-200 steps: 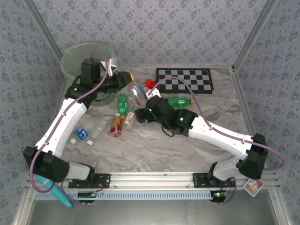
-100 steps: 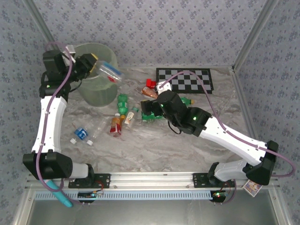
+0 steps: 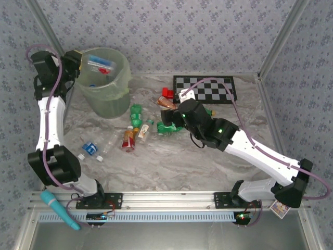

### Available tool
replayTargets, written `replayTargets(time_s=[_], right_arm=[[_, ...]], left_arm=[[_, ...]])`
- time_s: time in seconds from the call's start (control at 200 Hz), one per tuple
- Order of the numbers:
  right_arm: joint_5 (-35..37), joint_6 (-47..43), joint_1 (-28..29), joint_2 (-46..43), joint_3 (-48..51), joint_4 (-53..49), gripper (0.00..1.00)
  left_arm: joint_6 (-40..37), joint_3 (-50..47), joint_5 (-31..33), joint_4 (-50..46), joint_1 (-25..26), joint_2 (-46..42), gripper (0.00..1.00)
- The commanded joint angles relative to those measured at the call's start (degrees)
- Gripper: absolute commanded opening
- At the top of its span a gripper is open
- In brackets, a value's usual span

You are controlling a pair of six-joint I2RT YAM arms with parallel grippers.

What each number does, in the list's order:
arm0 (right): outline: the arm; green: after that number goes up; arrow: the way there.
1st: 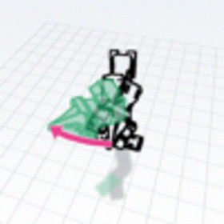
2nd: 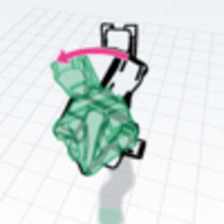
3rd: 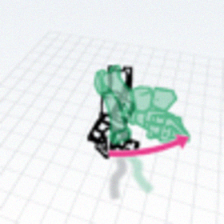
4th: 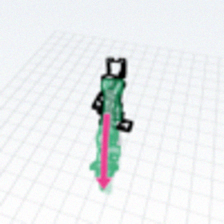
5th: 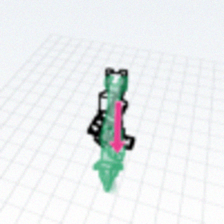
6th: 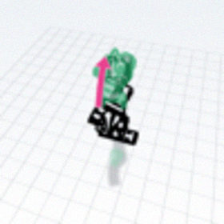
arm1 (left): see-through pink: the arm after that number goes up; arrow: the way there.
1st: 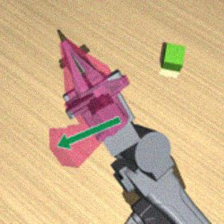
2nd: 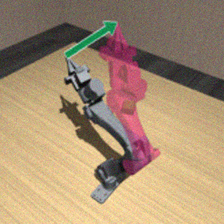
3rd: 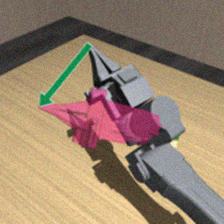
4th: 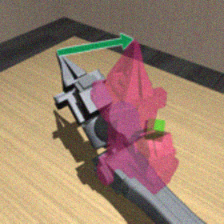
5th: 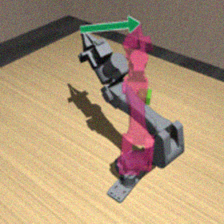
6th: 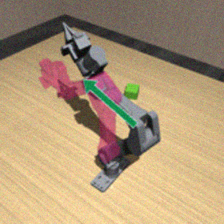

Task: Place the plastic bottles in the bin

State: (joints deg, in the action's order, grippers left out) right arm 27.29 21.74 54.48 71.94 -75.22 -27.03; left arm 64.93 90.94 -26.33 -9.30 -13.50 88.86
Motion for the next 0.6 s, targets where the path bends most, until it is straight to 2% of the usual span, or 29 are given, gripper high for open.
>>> replayTargets(time_s=[0.0, 0.32, 0.44, 0.525, 0.595], right_arm=[[2.4, -0.6, -0.8, -2.2, 0.7, -1.0, 1.00], [3.8, -0.9, -2.2, -2.9, 0.2, -2.2, 1.00], [3.7, -0.9, -2.8, -2.9, 0.2, -2.5, 1.00], [3.3, -0.7, -3.3, -2.8, 0.4, -2.1, 0.99], [3.1, -0.7, -3.7, -2.5, 0.3, -1.6, 1.00]], left_arm=[[3.9, 3.6, 1.9, 4.7, -0.1, 3.3, 0.29], [5.7, 9.7, 3.6, 4.9, -0.1, 11.6, 0.36], [5.2, 10.7, 3.5, 4.2, -0.1, 12.4, 0.51], [3.5, 11.9, 3.5, 1.8, -0.1, 12.3, 0.71], [1.5, 13.0, 3.7, -0.9, -0.1, 12.0, 0.81]])
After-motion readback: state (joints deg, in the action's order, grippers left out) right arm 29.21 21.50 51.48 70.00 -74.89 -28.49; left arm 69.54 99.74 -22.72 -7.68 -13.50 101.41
